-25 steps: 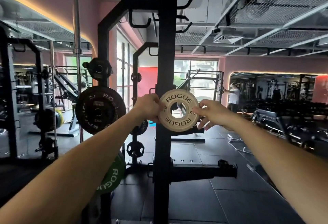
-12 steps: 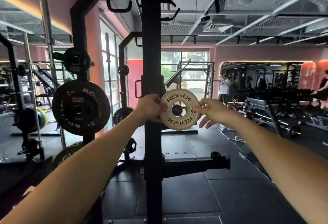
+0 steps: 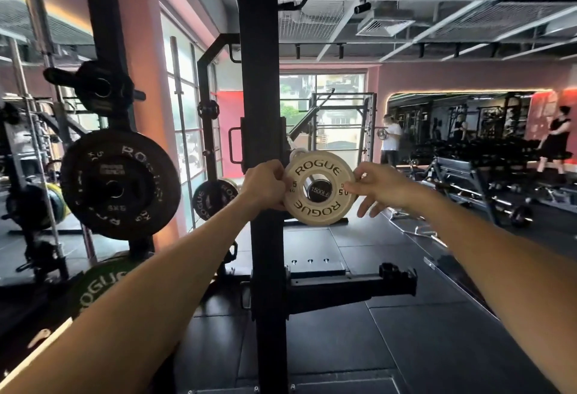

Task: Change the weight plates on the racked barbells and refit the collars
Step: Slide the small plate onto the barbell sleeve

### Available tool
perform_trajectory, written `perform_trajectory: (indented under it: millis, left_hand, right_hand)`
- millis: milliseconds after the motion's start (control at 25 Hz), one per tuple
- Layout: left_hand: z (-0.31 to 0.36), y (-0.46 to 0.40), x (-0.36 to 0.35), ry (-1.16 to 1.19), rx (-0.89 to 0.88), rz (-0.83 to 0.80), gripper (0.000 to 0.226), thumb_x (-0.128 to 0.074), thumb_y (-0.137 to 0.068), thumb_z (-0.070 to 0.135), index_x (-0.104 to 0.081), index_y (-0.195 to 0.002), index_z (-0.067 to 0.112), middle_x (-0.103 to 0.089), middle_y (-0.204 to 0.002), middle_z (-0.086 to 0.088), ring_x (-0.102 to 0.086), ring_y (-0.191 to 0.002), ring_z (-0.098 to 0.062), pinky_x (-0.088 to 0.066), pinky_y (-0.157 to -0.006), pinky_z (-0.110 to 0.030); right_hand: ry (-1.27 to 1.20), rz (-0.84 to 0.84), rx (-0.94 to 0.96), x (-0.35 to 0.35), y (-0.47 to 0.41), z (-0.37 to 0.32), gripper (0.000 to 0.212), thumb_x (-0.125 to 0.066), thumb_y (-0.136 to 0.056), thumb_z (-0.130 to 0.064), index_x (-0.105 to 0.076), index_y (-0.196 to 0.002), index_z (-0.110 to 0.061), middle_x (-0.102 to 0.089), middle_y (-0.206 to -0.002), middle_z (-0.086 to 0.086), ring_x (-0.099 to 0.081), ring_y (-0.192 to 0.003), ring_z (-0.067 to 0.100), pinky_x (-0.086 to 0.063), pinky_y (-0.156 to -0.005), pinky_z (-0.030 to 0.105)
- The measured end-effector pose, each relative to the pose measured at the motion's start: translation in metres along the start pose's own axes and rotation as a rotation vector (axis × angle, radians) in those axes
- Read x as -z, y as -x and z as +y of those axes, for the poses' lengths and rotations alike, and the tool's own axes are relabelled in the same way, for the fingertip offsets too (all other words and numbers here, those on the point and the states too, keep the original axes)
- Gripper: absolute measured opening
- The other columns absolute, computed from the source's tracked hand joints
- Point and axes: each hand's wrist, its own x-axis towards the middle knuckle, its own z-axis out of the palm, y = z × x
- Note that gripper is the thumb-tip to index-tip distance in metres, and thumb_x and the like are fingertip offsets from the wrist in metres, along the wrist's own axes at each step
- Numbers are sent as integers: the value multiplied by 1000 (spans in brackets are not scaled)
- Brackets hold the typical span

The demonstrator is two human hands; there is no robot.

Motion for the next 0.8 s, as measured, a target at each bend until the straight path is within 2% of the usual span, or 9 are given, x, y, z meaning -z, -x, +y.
perform_trajectory:
  millis: [160,240,480,640,720,800]
  left_hand:
    - [-14,-6,-10,-136,-114,2,20,-61,-73,1,-51,-74,18,-67,-82,-8,-68,-80,-29,-60,-61,-47]
    - [-17,-11,-12,-93,-94,-5,22,-59,-74,-3,-52,-71,18,-66,-83,-9,-68,-79,-28,-61,-56,-44]
    - [-20,-43,-19,-110,-61,-4,24,-58,-77,-4,-53,-72,19,-66,-85,-6,-69,-79,-26,-61,-57,-43]
    - [-30,-79,-27,-166,-58,16,22,-57,-76,-3,-55,-74,19,-66,-85,-4,-68,-82,-25,-62,-62,-43]
    - [-36,-98,-34,-194,-51,25,23,-56,-77,-2,-54,-74,21,-65,-83,-1,-66,-81,-21,-61,-61,-40]
    - [-44,-123,-41,-267,-46,42,22,-56,-79,0,-53,-74,21,-60,-77,3,-59,-74,-13,-53,-53,-28]
  right_hand:
    - [175,5,44,-1,-3,8,25,-57,-96,-20,-46,-104,2,-69,-80,2,-66,-56,28,-49,-49,31]
    - [188,11,49,0,-12,11,26,-57,-96,-19,-47,-104,3,-69,-77,0,-63,-51,25,-48,-48,29]
    - [187,26,55,0,-52,22,21,-58,-96,-22,-49,-103,-4,-67,-95,18,-61,-46,24,-48,-47,29]
    - [191,32,78,1,-95,38,20,-59,-96,-22,-48,-97,-5,-69,-94,17,-59,-41,21,-46,-46,29]
    - [197,24,93,4,-122,47,20,-59,-95,-22,-48,-95,-5,-70,-92,16,-60,-41,22,-46,-45,29]
    - [210,16,109,4,-152,57,17,-60,-95,-23,-48,-87,-13,-70,-92,15,-61,-43,25,-47,-43,28]
